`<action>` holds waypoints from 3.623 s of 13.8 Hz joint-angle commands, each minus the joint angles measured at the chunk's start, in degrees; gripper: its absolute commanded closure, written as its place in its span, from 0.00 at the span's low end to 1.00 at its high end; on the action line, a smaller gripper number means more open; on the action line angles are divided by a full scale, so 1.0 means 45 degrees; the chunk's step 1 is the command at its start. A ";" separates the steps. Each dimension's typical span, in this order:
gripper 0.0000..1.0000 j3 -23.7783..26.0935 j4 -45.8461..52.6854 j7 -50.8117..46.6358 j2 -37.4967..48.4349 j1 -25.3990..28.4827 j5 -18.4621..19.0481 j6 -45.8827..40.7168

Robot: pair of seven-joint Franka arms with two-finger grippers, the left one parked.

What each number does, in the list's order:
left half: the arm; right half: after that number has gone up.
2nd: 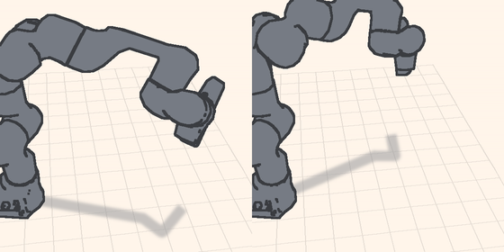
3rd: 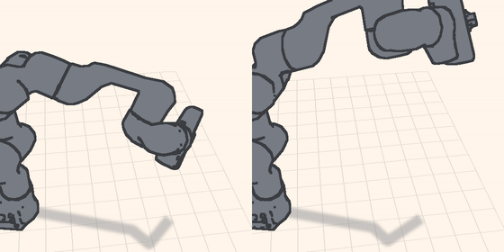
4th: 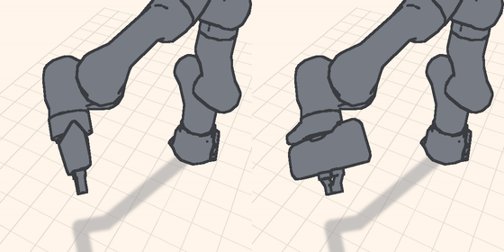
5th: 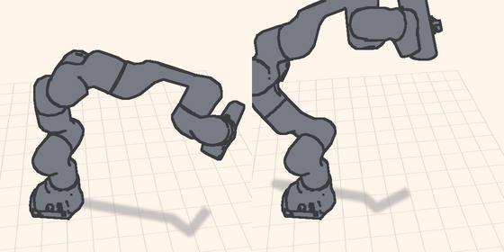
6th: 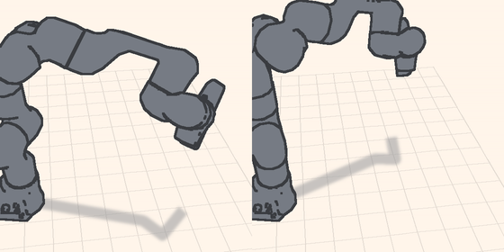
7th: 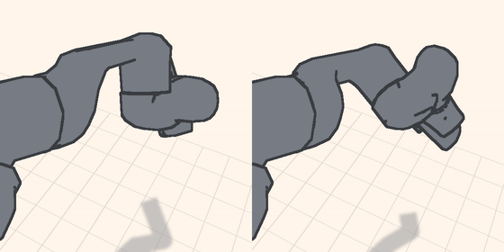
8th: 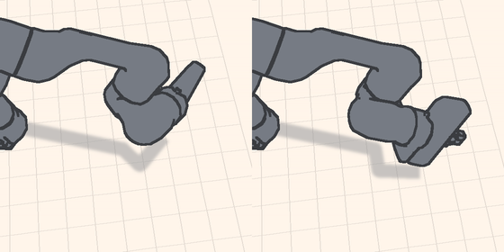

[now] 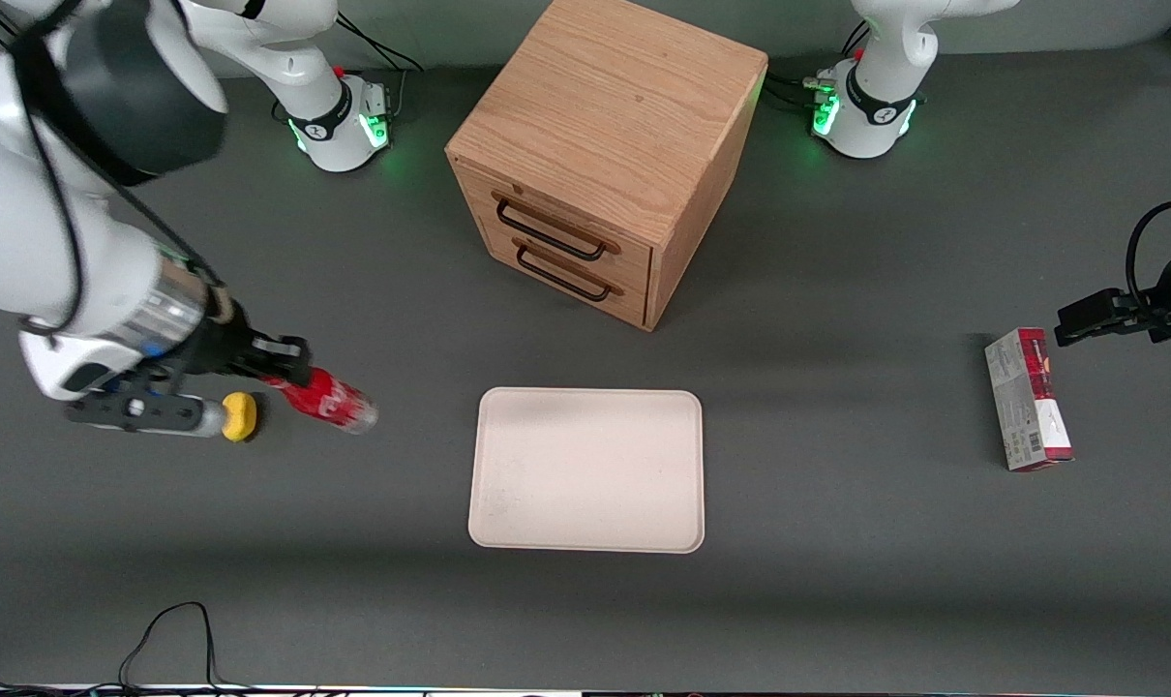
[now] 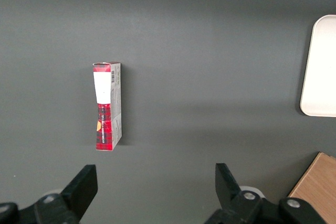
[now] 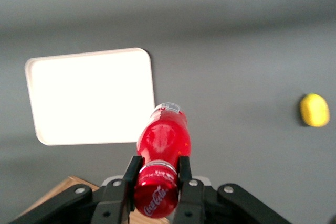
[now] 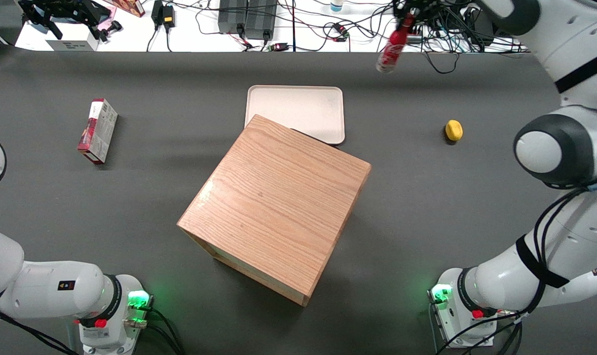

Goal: Place coke bottle on tray
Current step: 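Lower the bottle onto the cream tray's edge with the right gripper, then open the right gripper and raise it away from the bottle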

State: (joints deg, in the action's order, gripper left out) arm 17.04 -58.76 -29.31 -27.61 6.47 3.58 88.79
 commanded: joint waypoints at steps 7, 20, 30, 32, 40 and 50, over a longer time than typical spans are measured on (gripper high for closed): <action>1.00 0.0452 0.1905 -0.1671 -0.3491 0.1493 0.1509 0.2785; 1.00 0.0354 0.1280 -0.1456 -0.5643 0.1825 0.2329 0.4721; 0.00 0.0315 0.0069 -0.2078 -0.5584 0.1786 0.3305 0.6187; 0.00 0.0315 0.0049 -0.2062 -0.5448 0.1824 0.3344 0.6168; 0.00 -0.0715 -0.3518 -0.0427 -0.1217 0.1747 0.1460 0.5191; 0.00 -0.4683 -0.9379 0.5146 0.6850 -0.0048 -0.2085 0.2262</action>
State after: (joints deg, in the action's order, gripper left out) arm -2.41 -91.19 -7.13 -5.92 6.81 -4.20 97.82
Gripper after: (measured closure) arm 0.000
